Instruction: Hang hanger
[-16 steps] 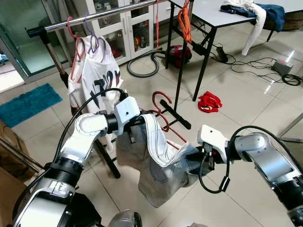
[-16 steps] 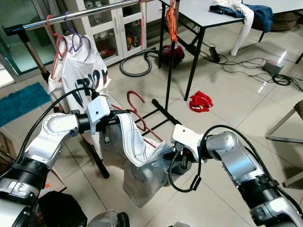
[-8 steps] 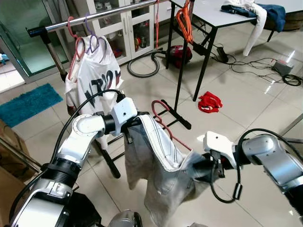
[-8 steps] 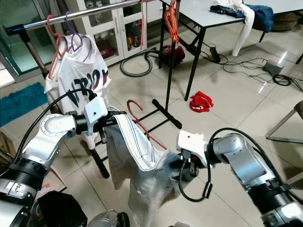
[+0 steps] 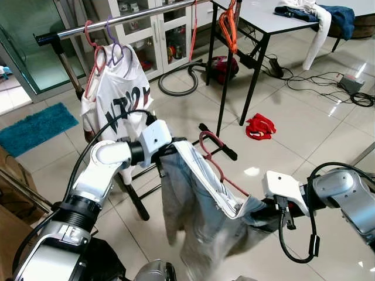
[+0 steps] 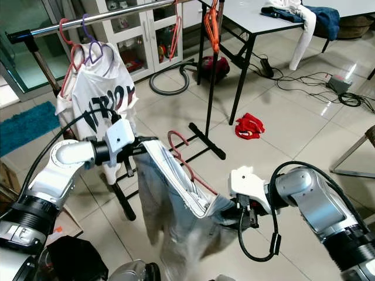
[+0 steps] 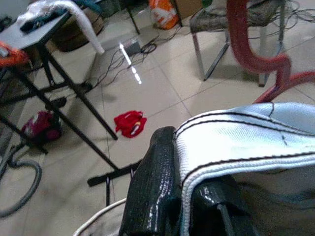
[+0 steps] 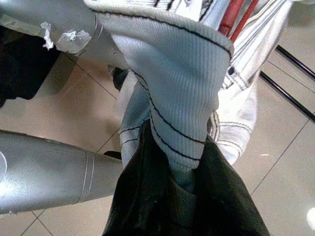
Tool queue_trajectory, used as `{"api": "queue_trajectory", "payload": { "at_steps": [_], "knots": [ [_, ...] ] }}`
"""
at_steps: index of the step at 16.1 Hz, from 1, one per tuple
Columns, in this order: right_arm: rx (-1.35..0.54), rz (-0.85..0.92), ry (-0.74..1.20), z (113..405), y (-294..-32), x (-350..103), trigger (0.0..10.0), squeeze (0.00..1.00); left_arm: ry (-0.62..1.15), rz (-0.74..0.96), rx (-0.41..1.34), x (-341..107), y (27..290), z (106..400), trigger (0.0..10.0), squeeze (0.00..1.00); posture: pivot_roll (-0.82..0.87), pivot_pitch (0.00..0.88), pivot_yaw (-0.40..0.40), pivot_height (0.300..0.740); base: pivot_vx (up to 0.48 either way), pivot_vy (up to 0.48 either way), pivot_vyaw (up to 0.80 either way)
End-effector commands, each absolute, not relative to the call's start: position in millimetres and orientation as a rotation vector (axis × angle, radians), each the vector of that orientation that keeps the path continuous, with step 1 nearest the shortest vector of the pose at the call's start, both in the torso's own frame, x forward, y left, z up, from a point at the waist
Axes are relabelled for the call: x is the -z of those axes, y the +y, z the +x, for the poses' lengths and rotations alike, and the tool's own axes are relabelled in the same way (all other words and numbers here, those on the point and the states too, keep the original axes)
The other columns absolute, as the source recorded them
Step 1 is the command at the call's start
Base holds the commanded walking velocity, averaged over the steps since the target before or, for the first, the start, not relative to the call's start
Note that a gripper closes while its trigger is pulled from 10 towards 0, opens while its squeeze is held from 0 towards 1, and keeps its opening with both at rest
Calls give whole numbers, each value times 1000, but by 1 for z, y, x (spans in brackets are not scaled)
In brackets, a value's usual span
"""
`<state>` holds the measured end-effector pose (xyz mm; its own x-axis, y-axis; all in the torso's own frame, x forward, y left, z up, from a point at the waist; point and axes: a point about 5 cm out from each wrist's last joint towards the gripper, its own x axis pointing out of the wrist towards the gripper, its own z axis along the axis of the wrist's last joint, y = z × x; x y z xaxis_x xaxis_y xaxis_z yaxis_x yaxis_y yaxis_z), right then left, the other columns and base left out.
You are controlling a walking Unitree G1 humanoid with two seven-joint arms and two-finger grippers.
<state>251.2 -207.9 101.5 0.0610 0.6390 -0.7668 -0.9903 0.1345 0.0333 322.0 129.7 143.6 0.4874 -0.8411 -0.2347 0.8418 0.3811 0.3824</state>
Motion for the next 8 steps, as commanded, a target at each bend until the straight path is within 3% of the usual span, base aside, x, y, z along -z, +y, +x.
{"api": "queue_trajectory", "payload": {
  "at_steps": [1, 6, 8],
  "knots": [
    [-1365, -613, 788, 249, -205, -92, 10000, 0, -128, 494, 1077, -178, 126, 325, 10000, 0, -93, 0, 66, 740, 0, 0, 0],
    [-1384, -607, 835, 244, -202, -74, 10000, 0, -278, 423, 1203, -220, 99, 309, 10000, 0, -94, 0, 69, 740, 0, 0, 0],
    [-1323, -545, 816, 255, -194, -70, 10000, 0, -280, 422, 1225, -223, 95, 306, 10000, 0, -92, 0, 69, 740, 0, 0, 0]
  ]
}}
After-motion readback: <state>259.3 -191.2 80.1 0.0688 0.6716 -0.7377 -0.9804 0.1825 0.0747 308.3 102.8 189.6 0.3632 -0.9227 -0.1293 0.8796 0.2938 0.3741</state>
